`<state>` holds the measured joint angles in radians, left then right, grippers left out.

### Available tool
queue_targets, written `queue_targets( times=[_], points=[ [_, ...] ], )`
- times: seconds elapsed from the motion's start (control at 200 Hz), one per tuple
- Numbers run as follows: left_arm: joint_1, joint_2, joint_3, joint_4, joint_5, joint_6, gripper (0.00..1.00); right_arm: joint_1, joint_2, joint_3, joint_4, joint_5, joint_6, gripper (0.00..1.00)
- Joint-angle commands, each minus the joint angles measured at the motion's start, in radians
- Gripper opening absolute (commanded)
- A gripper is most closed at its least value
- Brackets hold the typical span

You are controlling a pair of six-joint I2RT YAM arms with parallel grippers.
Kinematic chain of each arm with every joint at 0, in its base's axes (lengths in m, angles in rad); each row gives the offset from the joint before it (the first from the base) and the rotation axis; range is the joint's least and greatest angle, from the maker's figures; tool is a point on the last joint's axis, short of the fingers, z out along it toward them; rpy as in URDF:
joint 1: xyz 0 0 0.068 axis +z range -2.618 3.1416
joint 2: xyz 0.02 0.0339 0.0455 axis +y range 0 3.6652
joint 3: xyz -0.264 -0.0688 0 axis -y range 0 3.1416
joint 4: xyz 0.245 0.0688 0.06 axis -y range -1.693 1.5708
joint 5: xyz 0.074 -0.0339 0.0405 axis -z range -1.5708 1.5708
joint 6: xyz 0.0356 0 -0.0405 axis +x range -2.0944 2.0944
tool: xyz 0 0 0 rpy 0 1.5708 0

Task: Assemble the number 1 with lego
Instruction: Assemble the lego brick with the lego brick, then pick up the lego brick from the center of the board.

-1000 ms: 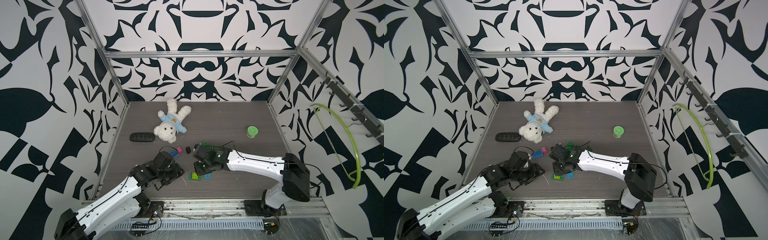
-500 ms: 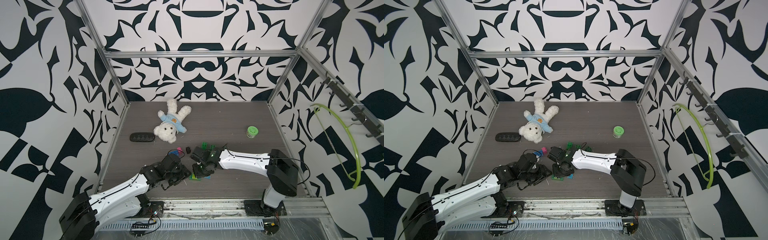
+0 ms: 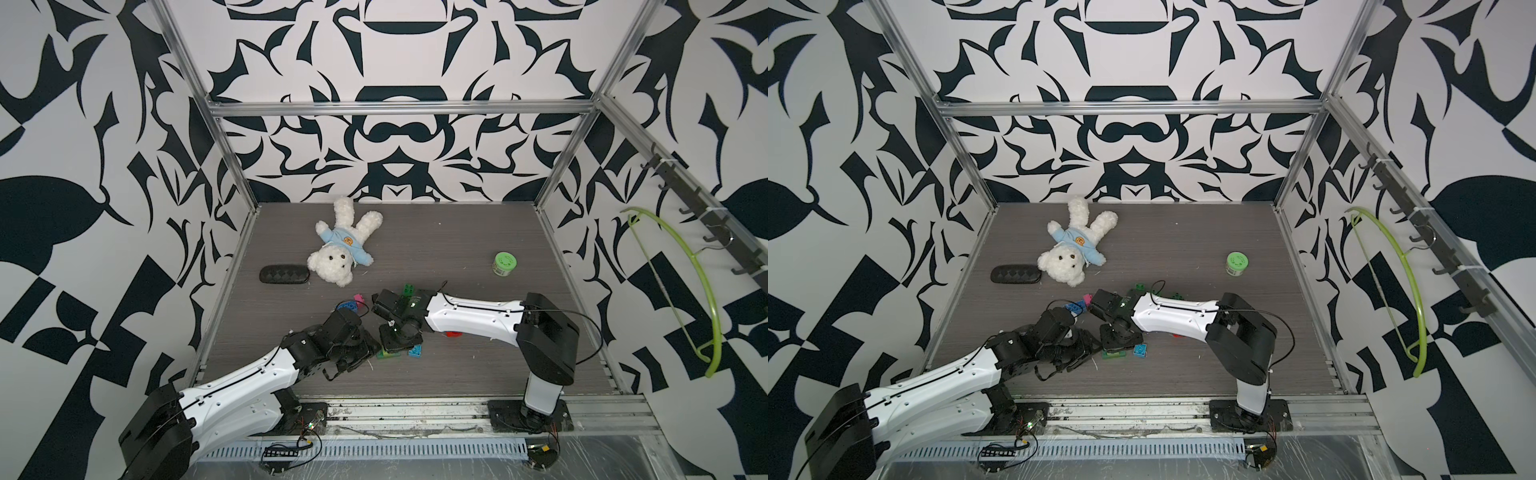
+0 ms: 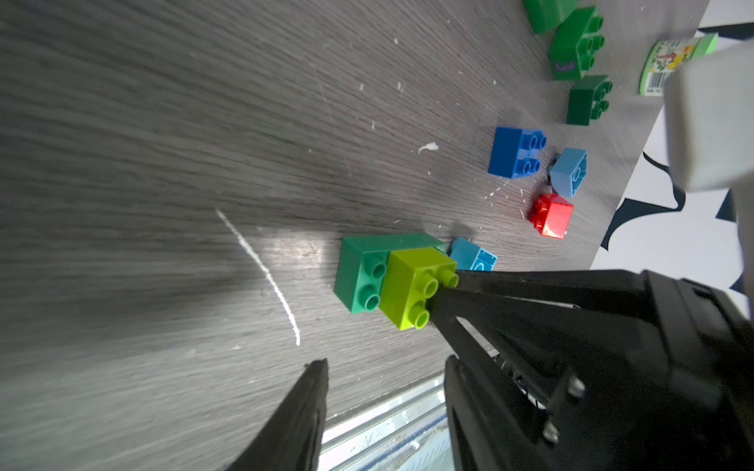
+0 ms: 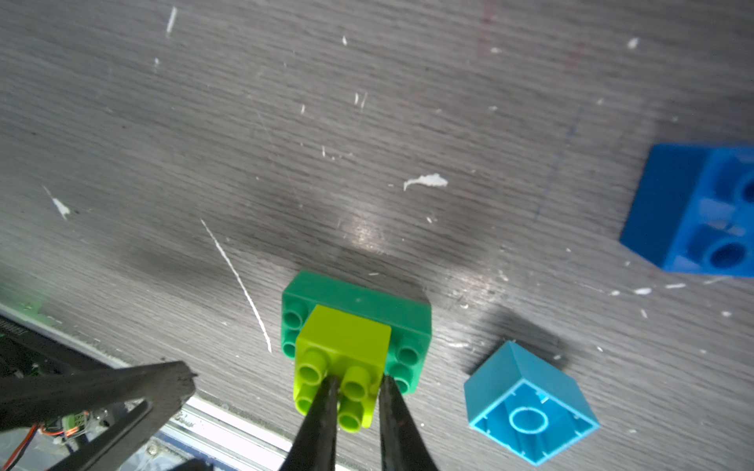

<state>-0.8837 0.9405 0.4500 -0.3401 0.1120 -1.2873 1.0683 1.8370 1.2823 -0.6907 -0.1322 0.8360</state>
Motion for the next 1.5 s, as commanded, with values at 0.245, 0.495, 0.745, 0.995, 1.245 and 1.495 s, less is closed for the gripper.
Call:
queue_targets(
  times=[0.245,0.495,0.745,0.995,1.245,1.495],
  points=[
    [-0.002,-0.081,-0.026,-0.133,-0.119,-0.069,0.52,-0.002,0.110,0.036,-0.108,0.072,-0.023,0.20],
    [0.009,-0.137,0.016,-0.229,-0.204,-0.081,0.59,-0.002,-0.038,0.030,-0.024,0.064,-0.057,0.31],
    [0.100,-0.123,0.090,-0.311,-0.227,-0.038,0.62,-0.011,-0.177,0.010,0.009,0.084,-0.090,0.51],
    [0.193,0.060,0.266,-0.346,-0.232,0.114,0.64,-0.061,-0.368,-0.109,0.045,0.213,-0.102,0.49],
    [0.201,0.403,0.544,-0.433,-0.270,0.313,0.67,-0.119,-0.542,-0.257,0.005,0.307,-0.068,0.46],
    [0.229,0.654,0.741,-0.548,-0.320,0.436,0.66,-0.126,-0.635,-0.345,-0.003,0.354,-0.024,0.45]
  ],
)
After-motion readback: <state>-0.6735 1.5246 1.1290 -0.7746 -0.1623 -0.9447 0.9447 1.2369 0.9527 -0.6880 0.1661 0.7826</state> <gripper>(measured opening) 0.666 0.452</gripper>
